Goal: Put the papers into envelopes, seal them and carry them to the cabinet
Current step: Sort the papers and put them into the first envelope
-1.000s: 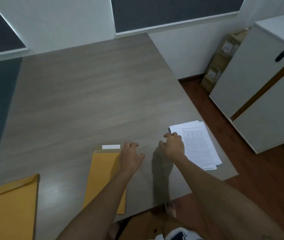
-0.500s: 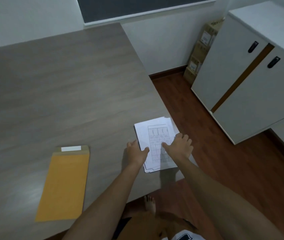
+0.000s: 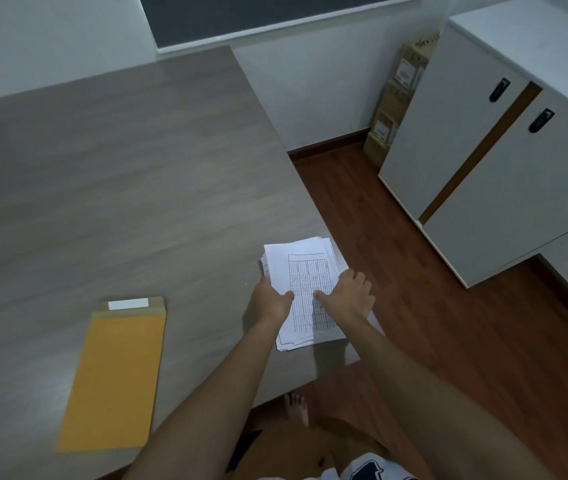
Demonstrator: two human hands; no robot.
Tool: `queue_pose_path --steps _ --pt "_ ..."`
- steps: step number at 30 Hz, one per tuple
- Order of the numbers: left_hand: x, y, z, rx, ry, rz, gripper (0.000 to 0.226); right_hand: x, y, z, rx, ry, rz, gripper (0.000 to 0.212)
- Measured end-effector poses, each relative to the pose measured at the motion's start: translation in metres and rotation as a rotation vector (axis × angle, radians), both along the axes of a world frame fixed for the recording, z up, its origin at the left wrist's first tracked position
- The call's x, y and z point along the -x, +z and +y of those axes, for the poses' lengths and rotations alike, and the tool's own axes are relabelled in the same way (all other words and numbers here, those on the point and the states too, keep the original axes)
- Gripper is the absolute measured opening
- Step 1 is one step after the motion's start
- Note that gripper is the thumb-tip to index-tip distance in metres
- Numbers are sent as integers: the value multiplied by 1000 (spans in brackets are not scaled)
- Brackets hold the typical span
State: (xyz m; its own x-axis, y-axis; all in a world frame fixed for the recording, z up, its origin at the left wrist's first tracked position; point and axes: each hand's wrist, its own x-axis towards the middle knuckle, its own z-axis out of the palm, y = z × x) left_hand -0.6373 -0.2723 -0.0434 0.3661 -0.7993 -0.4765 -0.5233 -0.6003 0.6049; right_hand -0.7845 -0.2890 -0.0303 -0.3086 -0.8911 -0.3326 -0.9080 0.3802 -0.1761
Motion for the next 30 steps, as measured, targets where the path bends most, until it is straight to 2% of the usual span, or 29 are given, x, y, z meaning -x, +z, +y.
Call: queue_pose_path --steps 3,5,9,18,23,30 --pt "6 0 9 104 -184 -294 49 1 -3 0 5 -3 -7 81" --pt "8 -1 15 144 -247 -345 60 2 -5 0 6 -4 -10 80" --pt "10 -2 21 108 -271 -295 69 2 -6 1 23 2 -5 79" --pt "10 -5 16 169 -142 -142 59 3 -6 1 31 -12 -19 81" --pt "7 -2 16 196 -52 -219 60 4 -7 1 30 -12 -27 81" --pt "9 1 20 157 -25 -117 61 6 -9 0 28 -9 -32 81"
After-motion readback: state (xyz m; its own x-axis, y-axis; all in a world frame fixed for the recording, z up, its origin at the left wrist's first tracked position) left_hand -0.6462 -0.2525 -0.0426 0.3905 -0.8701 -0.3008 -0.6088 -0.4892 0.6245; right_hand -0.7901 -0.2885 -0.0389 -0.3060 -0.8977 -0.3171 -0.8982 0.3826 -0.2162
